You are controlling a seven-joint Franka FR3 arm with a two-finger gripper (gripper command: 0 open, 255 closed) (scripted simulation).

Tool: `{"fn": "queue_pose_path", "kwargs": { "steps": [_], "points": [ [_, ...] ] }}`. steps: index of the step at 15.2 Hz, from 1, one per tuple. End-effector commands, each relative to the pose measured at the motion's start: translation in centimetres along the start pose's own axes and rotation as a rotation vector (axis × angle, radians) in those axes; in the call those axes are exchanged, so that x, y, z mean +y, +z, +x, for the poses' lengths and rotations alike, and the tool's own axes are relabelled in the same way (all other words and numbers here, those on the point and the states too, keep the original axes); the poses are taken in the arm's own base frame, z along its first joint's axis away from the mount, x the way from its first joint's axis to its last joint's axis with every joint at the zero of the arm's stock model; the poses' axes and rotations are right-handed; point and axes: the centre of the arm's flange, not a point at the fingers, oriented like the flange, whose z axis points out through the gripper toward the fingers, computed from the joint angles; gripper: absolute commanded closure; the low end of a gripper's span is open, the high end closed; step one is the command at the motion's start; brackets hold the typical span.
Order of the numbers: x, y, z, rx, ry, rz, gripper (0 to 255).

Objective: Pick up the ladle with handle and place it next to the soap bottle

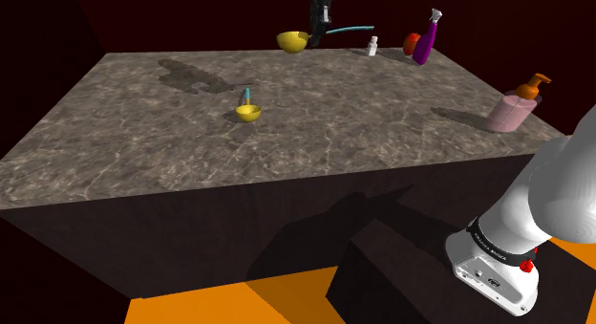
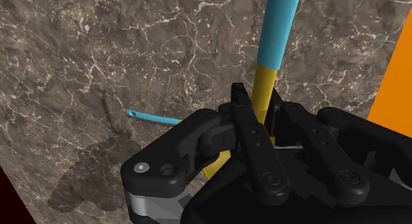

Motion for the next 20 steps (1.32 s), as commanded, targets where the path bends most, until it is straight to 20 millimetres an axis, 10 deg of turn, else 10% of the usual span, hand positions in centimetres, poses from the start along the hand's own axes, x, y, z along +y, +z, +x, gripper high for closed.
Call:
{"fn": "queue_pose_path", "kwargs": {
  "steps": [1,20],
  "points": [
    [0.1,-0.9,0.1,0.000,0.000,0.000,255],
    [-7.6,-4.3,-23.5,0.000,0.000,0.000,255]
  ]
}}
